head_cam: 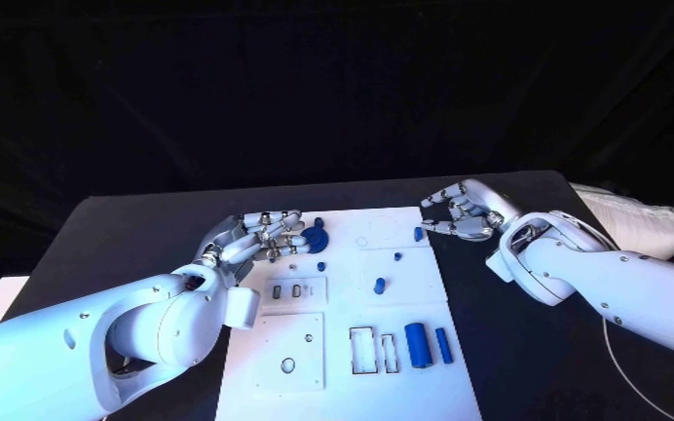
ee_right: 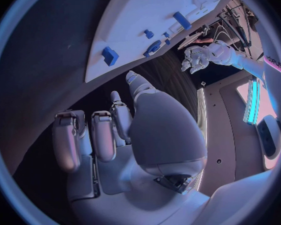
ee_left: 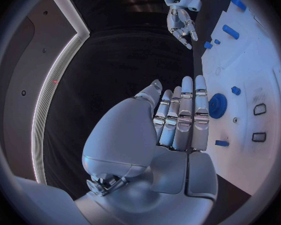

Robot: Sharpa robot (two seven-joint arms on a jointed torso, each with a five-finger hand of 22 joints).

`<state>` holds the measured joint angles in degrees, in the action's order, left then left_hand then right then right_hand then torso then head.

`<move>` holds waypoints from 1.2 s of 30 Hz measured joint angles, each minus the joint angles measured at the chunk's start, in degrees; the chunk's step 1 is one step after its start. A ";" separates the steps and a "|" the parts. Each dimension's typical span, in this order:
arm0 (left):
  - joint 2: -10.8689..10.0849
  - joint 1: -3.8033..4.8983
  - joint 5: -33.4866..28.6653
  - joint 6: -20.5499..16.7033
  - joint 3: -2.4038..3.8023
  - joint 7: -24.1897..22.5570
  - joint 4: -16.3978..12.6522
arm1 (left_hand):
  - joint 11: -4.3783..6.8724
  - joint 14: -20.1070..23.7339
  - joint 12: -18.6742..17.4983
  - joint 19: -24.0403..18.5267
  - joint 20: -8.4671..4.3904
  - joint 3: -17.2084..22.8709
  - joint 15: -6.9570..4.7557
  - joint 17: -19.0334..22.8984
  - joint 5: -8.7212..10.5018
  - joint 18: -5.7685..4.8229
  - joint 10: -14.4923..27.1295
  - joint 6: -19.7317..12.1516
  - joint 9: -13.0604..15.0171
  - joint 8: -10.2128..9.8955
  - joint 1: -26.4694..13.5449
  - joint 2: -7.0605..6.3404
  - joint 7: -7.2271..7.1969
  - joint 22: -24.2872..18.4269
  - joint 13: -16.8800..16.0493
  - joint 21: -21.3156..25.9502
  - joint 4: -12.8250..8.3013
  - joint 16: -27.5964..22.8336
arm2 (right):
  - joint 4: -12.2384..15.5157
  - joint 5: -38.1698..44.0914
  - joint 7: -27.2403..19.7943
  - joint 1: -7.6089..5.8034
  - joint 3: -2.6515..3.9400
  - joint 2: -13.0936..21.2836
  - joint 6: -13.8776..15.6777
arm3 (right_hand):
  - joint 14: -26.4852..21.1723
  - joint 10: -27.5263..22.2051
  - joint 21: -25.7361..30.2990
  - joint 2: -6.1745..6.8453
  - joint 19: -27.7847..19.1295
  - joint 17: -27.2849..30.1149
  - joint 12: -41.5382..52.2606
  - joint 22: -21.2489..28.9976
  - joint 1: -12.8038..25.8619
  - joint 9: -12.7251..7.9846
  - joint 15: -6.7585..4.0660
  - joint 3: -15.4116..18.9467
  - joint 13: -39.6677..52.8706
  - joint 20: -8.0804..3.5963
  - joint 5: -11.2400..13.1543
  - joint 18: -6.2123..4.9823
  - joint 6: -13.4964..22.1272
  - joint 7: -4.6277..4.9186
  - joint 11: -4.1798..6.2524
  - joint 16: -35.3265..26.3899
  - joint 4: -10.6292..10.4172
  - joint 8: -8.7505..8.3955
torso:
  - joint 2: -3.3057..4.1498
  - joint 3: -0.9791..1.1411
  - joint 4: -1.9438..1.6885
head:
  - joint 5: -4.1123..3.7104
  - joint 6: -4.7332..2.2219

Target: Assemble the parts on the task board

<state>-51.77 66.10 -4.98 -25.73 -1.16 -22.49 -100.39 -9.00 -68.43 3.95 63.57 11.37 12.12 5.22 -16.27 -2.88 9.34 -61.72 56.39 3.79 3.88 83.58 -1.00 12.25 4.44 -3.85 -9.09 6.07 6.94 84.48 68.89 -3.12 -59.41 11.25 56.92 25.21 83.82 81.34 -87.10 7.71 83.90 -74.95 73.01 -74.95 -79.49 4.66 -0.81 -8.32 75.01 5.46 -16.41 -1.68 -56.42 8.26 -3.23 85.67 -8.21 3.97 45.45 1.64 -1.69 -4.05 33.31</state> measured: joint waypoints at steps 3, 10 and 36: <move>0.00 -0.01 0.00 0.02 -0.01 0.00 0.01 | 0.00 0.00 0.00 0.00 0.00 0.00 0.00 0.00 0.00 0.00 0.00 0.00 0.00 0.00 0.00 0.00 0.00 0.00 0.00 0.00 0.00 0.00 | -0.76 -0.25 -0.40 0.48 0.00 0.00 -0.74 | 0.00 0.00 0.00 0.25 0.00 0.00 0.00 0.00 -0.24 -0.06 0.00 0.02 0.00 0.00 0.38 0.00 0.01 0.01 0.00 0.21 0.36 0.00 | 0.01 -0.03 0.02 | -0.14 0.01; 0.04 -0.01 0.00 0.10 -0.01 0.00 0.00 | 0.00 0.00 0.00 0.00 0.00 0.00 0.00 0.01 0.00 0.00 0.00 0.00 0.00 0.00 0.00 0.00 0.00 0.00 0.00 0.00 0.00 0.00 | -1.97 -0.25 -0.91 1.25 0.00 -0.48 -1.89 | 0.00 0.00 0.00 0.02 0.00 0.01 0.00 0.00 -0.46 -0.06 0.00 0.00 -0.01 0.00 0.79 0.00 0.21 0.21 0.00 0.21 0.48 0.00 | 0.02 -0.10 0.02 | -0.48 0.10; 0.15 -0.01 -0.01 0.17 -0.01 0.04 0.08 | 0.00 0.00 0.00 0.00 0.00 0.00 0.00 -0.03 0.00 0.00 0.00 0.00 0.00 0.00 0.00 0.00 0.00 0.01 0.00 0.00 0.00 0.00 | -5.24 2.07 -1.02 2.43 0.03 -4.57 -2.61 | 0.00 0.84 0.00 -2.06 0.00 0.02 1.58 0.02 -2.54 0.13 0.00 -1.81 0.17 0.00 5.21 0.00 -1.47 0.17 0.00 0.34 2.58 0.23 | 0.03 -0.21 -0.05 | -0.47 0.76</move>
<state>-51.62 66.09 -4.98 -25.56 -1.17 -22.45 -100.31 -9.00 -68.43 3.95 63.57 11.37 12.11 5.23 -16.30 -2.88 9.34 -61.72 56.39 3.79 3.88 83.59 -1.00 12.25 4.45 -3.85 -9.09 6.07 6.94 79.24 70.96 -4.14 -56.98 11.28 52.35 22.60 83.82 82.18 -87.10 5.65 83.90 -74.93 74.59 -74.93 -82.03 4.79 -0.81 -10.12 75.18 5.46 -11.19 -1.68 -57.90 8.43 -3.23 86.01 -5.63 4.21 45.48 1.43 -1.74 -4.52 34.07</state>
